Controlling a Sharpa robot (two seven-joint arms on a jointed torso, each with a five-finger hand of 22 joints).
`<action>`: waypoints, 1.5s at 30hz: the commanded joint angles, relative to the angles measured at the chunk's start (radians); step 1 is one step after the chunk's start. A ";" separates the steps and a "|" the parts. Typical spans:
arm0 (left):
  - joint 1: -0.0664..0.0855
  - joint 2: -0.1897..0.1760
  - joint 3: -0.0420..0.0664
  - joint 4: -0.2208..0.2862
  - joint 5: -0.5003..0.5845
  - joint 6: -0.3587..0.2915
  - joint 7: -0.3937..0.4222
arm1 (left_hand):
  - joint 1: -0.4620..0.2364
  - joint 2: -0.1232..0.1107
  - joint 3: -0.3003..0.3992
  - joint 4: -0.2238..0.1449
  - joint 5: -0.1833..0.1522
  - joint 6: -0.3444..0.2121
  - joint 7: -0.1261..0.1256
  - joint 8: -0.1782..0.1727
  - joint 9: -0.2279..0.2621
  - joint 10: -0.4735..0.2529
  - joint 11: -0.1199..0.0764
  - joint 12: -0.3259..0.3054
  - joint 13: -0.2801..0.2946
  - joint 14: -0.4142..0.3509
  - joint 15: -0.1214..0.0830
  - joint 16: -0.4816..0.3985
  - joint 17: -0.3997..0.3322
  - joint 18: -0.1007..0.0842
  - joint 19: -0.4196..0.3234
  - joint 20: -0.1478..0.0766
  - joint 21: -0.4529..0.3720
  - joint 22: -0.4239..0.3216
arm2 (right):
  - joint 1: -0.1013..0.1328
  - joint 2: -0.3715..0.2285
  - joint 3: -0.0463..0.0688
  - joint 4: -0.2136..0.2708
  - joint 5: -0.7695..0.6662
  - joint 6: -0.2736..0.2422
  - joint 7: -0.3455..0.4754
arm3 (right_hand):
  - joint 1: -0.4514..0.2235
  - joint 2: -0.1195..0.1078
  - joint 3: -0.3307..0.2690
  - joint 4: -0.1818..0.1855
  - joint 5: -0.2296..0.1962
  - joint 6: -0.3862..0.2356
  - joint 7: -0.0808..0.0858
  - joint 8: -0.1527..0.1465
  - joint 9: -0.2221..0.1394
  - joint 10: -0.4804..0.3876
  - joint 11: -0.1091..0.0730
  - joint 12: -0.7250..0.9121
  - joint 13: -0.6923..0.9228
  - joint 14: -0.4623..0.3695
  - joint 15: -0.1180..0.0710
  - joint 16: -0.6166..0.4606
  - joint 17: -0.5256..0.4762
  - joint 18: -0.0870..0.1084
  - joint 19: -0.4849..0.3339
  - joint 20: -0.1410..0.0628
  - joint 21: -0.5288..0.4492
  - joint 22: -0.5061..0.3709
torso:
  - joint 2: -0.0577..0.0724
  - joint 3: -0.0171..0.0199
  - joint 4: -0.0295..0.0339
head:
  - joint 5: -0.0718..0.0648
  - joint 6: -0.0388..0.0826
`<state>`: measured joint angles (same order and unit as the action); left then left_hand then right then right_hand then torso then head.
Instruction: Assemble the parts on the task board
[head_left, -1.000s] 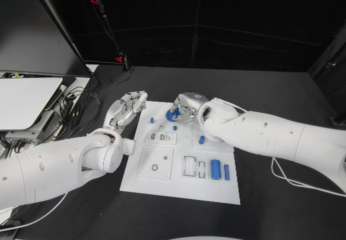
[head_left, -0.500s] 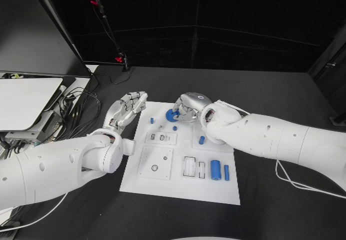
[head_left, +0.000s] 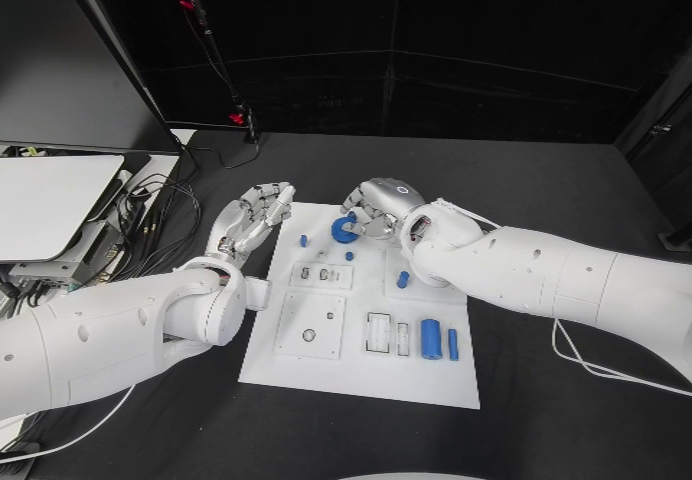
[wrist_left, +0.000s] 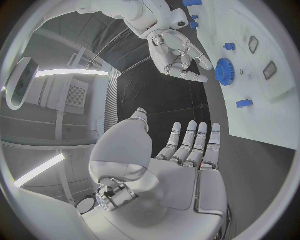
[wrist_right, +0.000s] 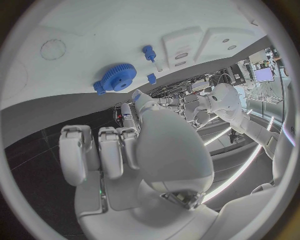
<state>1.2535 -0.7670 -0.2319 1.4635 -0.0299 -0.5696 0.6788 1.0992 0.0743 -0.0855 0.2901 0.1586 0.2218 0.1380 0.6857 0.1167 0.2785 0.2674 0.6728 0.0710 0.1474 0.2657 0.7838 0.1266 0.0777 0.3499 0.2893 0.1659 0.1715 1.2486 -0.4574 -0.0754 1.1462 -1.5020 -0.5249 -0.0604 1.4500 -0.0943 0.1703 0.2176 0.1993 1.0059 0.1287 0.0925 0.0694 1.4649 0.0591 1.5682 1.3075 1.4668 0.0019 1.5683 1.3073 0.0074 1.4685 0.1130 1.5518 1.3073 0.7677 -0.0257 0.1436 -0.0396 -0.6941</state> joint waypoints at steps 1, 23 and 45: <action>0.001 0.000 0.001 0.001 -0.006 0.009 0.258 | 0.013 0.001 -0.006 0.001 0.003 0.004 0.161 0.006 -0.001 0.003 0.001 0.005 -0.001 -0.002 0.001 0.006 -0.001 0.009 -0.005 0.001 0.004 0.001 | 0.002 0.003 0.001 -0.002 -0.011 0.038 -0.035 | -0.003 -0.012 -0.006 -0.001 0.000 -0.008 0.002 -0.008 -0.002 0.106 0.001 0.003 0.263 0.104 0.005 0.002 0.263 0.002 0.077 0.006 -0.003 0.242 | 0.000 -0.0005 0.0012 | -0.001 -0.001; 0.001 0.000 0.001 0.002 -0.006 0.008 0.258 | 0.013 0.001 -0.006 0.001 0.003 0.004 0.161 0.006 -0.001 0.003 0.001 0.005 -0.001 -0.002 0.001 0.006 -0.001 0.009 -0.005 0.001 0.004 0.001 | 0.002 0.021 0.001 -0.017 -0.039 0.185 -0.136 | -0.038 -0.026 -0.026 0.023 -0.005 -0.004 0.007 -0.016 -0.001 0.106 0.008 0.003 0.263 0.104 0.010 0.002 0.263 0.006 0.065 0.009 -0.013 0.233 | 0.000 -0.0003 0.0013 | -0.002 -0.002; 0.001 0.002 0.001 0.000 -0.006 0.010 0.255 | 0.016 0.002 -0.007 0.001 0.006 0.004 0.161 0.007 -0.002 0.003 0.001 0.007 -0.001 -0.002 0.001 0.008 -0.002 0.009 -0.005 0.001 0.005 0.002 | 0.002 0.019 0.001 -0.008 -0.059 0.061 -0.077 | 0.018 -0.017 -0.002 -0.009 -0.002 -0.005 -0.006 -0.023 -0.001 0.106 -0.006 0.003 0.263 0.104 -0.001 0.002 0.263 0.000 0.081 0.002 0.001 0.246 | 0.000 -0.0002 0.0007 | -0.001 -0.002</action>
<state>1.2535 -0.7665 -0.2321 1.4632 -0.0299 -0.5689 0.6788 1.1087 0.0755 -0.0855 0.2901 0.1585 0.2218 0.1380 0.6903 0.1154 0.2785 0.2674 0.6728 0.0712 0.1474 0.2657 0.7879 0.1251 0.0777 0.3499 0.2893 0.1659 0.1722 1.2515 -0.4382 -0.0732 1.1375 -1.5481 -0.4092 -0.1688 1.4581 -0.1077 0.1690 0.2131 0.1994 0.9988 0.1282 0.0694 0.0683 1.4649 0.0591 1.5682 1.3076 1.4633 0.0053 1.5683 1.3073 0.0075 1.4649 0.1166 1.5489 1.3073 0.7675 -0.0257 0.1448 -0.0404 -0.6961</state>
